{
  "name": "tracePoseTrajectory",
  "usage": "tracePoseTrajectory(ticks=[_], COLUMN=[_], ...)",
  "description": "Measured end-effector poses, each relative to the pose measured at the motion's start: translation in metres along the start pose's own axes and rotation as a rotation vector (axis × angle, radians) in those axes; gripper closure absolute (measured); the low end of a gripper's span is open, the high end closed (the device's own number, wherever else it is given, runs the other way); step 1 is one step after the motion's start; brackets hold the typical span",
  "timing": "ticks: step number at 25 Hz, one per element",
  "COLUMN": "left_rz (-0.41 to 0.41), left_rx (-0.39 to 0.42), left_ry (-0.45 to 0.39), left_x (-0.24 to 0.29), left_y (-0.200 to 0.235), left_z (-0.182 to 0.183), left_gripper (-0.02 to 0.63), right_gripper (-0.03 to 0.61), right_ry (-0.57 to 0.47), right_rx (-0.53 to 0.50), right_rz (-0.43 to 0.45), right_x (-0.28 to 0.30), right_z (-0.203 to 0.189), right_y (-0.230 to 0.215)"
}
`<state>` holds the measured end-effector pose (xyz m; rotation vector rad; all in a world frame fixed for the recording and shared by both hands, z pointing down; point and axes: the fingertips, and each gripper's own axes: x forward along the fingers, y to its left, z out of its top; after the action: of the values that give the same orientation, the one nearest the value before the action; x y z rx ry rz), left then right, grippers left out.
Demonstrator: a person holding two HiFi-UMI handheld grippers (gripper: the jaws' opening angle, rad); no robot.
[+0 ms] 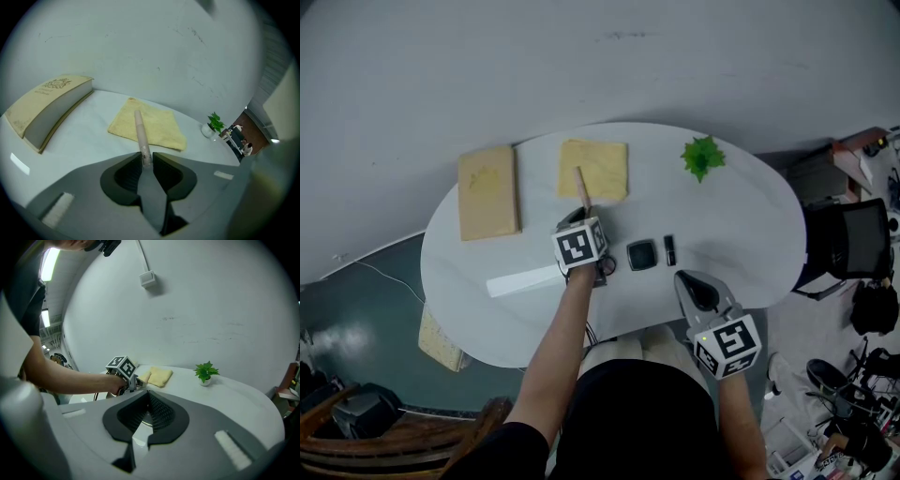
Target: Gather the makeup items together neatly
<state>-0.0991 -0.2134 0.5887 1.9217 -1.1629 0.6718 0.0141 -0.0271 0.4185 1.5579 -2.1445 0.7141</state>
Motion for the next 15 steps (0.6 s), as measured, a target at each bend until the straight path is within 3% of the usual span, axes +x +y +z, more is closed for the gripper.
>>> tracePoseTrajectory(ticks=[15], left_rz=[-0.015], left_rx=[0.011], left_ry=[-0.034], left_x=[-0.029], left_y=[0.000], left_z=[0.000], left_gripper=[0.555], right_gripper=[0.569], right_ry=[-0.017], right_rx=[-0.034], right_rz=[0.082], right_x=[-0.001], right_z=[0.004], right_y=[0.004])
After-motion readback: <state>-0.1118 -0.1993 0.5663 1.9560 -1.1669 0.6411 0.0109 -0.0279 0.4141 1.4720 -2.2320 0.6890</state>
